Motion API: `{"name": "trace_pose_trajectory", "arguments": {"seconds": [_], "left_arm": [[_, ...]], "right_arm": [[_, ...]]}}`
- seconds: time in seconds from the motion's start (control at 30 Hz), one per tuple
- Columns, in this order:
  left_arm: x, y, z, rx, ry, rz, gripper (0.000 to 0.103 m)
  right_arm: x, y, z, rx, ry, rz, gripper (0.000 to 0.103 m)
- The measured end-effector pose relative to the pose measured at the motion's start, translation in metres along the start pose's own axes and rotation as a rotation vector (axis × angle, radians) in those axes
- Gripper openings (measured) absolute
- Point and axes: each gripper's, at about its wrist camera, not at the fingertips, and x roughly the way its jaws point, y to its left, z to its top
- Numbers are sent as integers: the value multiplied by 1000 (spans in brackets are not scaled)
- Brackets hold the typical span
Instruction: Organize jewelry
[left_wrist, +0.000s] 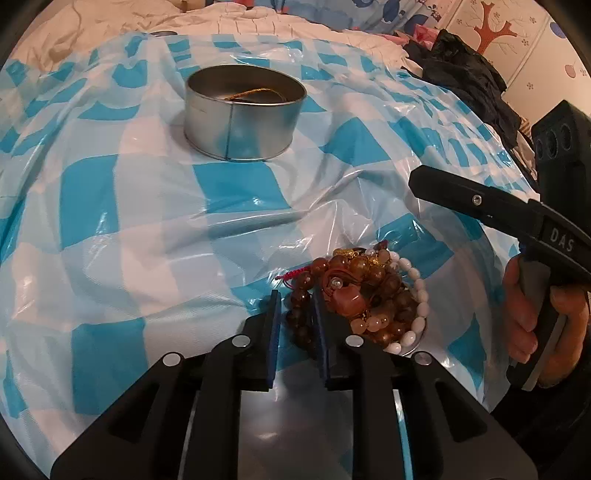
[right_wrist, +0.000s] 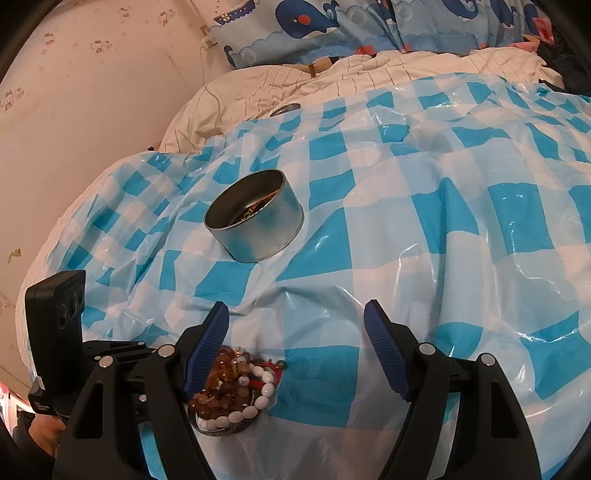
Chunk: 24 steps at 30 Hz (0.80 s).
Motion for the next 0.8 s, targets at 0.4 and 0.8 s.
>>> {"name": "trace_pose_trajectory", "arguments": {"seconds": [0.4,0.8], "left_arm": [[-18,28,12,-81,-80,104,11],[0,27,9,-97,-71,61,38]], "right_arm": [[6,0,-1,-5,4,-5,73],[4,1,0,-8,3,2,73]]}}
